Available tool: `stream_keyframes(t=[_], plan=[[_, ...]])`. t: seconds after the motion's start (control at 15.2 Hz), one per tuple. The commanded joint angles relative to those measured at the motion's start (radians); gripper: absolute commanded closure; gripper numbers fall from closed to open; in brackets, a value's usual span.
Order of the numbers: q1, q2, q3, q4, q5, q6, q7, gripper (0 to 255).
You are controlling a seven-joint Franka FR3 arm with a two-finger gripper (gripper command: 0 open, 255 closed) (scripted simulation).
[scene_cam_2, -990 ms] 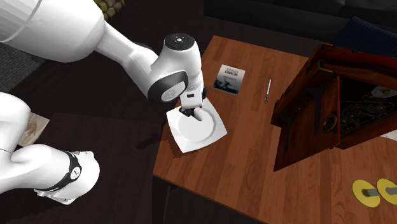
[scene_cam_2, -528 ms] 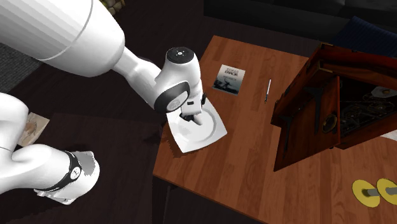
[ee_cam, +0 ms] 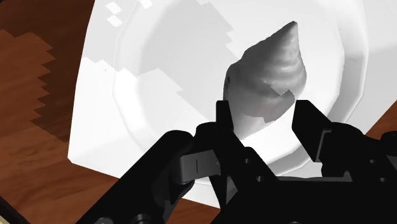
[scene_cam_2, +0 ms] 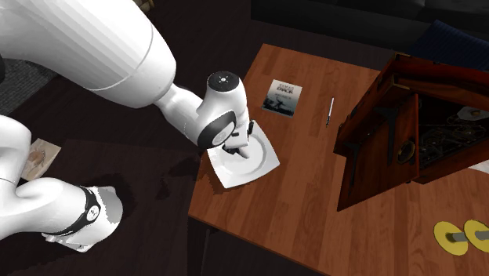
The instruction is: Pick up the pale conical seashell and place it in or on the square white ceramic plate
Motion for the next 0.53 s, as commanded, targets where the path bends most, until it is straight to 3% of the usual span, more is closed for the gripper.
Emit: stream_keyframes(t=[0.0,0.26,0.33,0.46], plan=[[0.004,0.004,-0.004,0.002,-0.004,0.003,0.003,255],[0.004,0.004,-0.004,0.002,-0.003,0.003,0.003,255],[0.004,0.004,-0.004,0.002,-0.004,0.003,0.003,0],[0.004,0.004,-0.004,0.002,-0.004,0.003,0.003,0]])
